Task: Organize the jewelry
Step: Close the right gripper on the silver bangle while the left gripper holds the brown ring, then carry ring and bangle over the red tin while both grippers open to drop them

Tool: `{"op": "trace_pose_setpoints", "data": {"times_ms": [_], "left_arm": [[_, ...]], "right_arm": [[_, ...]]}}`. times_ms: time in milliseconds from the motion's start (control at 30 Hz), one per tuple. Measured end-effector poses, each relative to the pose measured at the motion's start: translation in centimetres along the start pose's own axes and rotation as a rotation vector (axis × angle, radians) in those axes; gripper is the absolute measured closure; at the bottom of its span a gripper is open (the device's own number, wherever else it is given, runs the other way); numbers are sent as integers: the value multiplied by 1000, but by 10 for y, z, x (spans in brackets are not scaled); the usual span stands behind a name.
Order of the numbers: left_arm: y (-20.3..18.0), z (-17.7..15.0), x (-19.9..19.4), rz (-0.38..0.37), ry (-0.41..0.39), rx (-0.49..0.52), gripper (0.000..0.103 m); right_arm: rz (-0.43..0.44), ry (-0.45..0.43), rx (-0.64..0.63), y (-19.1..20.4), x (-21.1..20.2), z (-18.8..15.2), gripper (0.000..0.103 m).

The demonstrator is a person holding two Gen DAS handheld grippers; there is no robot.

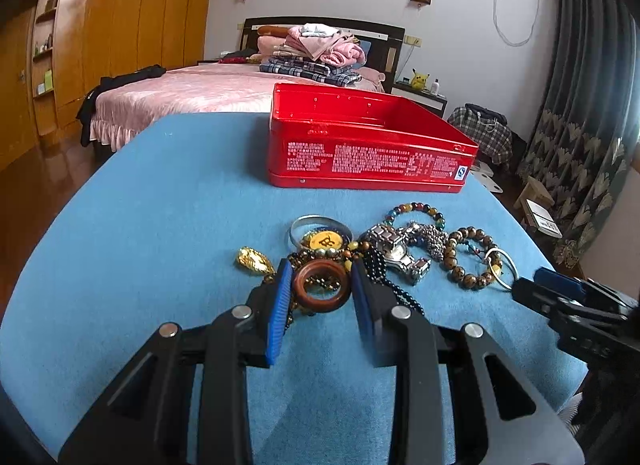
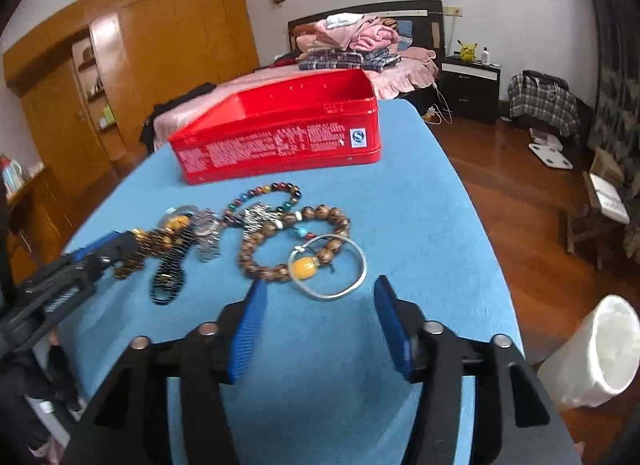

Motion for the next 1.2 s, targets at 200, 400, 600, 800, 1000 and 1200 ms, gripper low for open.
{"op": "trace_pose_setpoints", "data": {"times_ms": [200,400,600,800,1000,1200], "left_arm": [[-2,-1,2,-1,0,9,74],[-4,-4,3,-5,6,9,74],[-2,-2,3,-1,3,2,74],[-4,-3,3,-5,7,8,74],[-5,-5,6,-4,12,11,74],[-4,0,6,0,5,3,74]], "right_arm": [[-13,27,-44,1,23,10,47],[12,29,-67,1,26,10,61],[25,34,-79,2,19,6,55],[22,32,-68,2,24,11,43],[45,21,-48,-2,24,11,56],[32,-8,-54,-3,8,18,56]]}}
Point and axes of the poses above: each gripper's, at about its wrist camera, not at the fingertips, and x roughly the way its jaws point, y to its left, z to its top, the point moved 3 cm from there along x, roughly the way its jaws point, and after that the axes turned 11 degrees about -x, right-handed, at the moved point
